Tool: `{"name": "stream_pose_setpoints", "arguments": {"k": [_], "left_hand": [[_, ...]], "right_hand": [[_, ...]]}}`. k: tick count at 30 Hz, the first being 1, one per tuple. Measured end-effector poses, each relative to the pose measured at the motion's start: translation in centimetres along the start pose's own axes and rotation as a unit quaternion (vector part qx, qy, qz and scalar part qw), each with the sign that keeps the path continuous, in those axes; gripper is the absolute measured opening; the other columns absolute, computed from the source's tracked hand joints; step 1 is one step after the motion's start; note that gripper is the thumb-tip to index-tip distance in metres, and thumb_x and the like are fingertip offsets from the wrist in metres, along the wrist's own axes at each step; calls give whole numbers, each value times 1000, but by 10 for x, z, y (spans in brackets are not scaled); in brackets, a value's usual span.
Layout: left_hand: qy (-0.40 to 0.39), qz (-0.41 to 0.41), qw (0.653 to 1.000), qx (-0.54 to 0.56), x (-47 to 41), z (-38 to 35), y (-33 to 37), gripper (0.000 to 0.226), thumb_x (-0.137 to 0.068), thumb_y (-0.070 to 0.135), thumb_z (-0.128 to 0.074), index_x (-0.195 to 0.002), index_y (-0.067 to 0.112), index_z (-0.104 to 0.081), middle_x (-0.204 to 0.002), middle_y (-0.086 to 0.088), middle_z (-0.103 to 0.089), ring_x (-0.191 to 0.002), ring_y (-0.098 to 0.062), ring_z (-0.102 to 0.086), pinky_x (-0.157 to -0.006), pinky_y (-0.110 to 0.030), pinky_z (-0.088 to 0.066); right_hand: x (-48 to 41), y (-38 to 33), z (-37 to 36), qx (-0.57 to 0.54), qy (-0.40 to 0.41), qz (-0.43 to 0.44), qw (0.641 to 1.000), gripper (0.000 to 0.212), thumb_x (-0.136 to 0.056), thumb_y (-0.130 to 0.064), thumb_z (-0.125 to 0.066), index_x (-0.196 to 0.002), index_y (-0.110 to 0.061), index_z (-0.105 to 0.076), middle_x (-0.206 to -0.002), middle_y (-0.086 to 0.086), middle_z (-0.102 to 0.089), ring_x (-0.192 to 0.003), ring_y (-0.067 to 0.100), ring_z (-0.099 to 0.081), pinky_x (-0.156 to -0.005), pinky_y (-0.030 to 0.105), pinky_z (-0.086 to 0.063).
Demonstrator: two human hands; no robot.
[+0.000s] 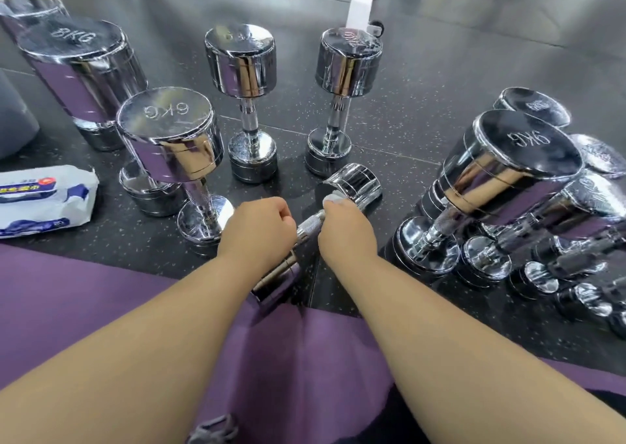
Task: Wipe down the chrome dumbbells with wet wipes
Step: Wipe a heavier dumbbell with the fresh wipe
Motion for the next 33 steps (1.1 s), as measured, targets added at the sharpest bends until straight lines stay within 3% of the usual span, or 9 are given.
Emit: {"name": "stream_pose_setpoints", "arguments": {"k": [4, 9, 14, 17, 21, 23, 25, 29, 33], "left_hand": [[-11, 10, 1000, 0, -4, 2, -3, 20, -84, 16, -47, -80, 22, -66, -82, -1, -66, -80, -26, -54, -65, -29, -36], [-7, 13, 1000, 4, -4, 1, -4, 18, -85, 19, -47, -76, 26, -61, -82, -1, -65, -78, -26, -53, -66, -29, -37], [-21, 20, 999, 16, -3, 1, -2, 19, -84, 17, -47, -79, 22, -64, -82, 0, -64, -79, -25, -53, -67, -29, -37], [-22, 20, 1000, 11, 0, 3, 0, 20, -84, 16, -46, -82, 21, -65, -86, -2, -66, -80, -26, -52, -67, -29, -37], [-6, 6, 1000, 11, 6, 5, 4, 19, -86, 17, -47, -82, 20, -65, -85, -2, -65, -81, -27, -53, -67, -30, -37], [3, 2, 1000, 9, 8, 4, 4, 18, -86, 16, -46, -79, 22, -62, -79, 1, -61, -79, -26, -51, -67, -29, -36], [2, 3, 1000, 3, 7, 2, 4, 19, -87, 16, -46, -78, 23, -61, -78, 2, -58, -78, -25, -50, -67, -29, -35], [20, 18, 1000, 15, 3, 4, 2, 19, -85, 16, -48, -81, 19, -66, -79, 0, -61, -80, -27, -52, -67, -29, -35], [39, 32, 998, 41, 2, 9, -4, 18, -82, 14, -49, -76, 18, -65, -79, -2, -66, -81, -29, -56, -66, -32, -39]], "right_hand": [[-21, -18, 8, 136, -56, 42, 988, 30, -92, -2, -47, -119, -6, -61, -125, 13, -57, -113, 32, -59, -83, 35, -48], [-32, -36, 2, 292, 1, 234, 928, 32, -96, -14, -43, -120, -16, -63, -119, 4, -55, -116, 26, -46, -93, 37, -36], [-8, -16, 4, 252, 53, 238, 936, 20, -84, -9, -60, -103, -13, -65, -103, 1, -62, -107, 24, -53, -88, 37, -38], [8, -5, 0, 82, 11, 160, 984, 24, -83, -1, -55, -106, -8, -59, -115, 6, -58, -104, 30, -57, -74, 34, -40], [13, 1, -1, -75, -20, 133, 988, 43, -78, 6, -47, -116, -5, -65, -124, 10, -60, -114, 32, -54, -94, 31, -39], [1, 15, 3, -85, -21, 82, 993, 54, -84, 3, -45, -134, -14, -56, -138, 6, -53, -121, 28, -51, -100, 32, -40], [-5, 20, 2, -23, -15, 101, 995, 39, -92, -3, -45, -126, -12, -59, -142, 5, -49, -115, 29, -52, -95, 34, -44], [24, -13, -16, -39, -34, 212, 976, 35, -84, -3, -49, -110, -7, -72, -107, 23, -62, -97, 38, -57, -84, 40, -48], [17, -9, -16, -45, -31, 216, 975, 47, -84, -2, -42, -124, -12, -66, -112, 16, -61, -105, 36, -55, -90, 37, -46]]}}
Point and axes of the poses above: each hand's wrist, its own x-axis away from the middle knuckle, its own z-axis out of the back of the hand, y = z × x, the point moved 5 cm from there along -x, towards the middle knuckle
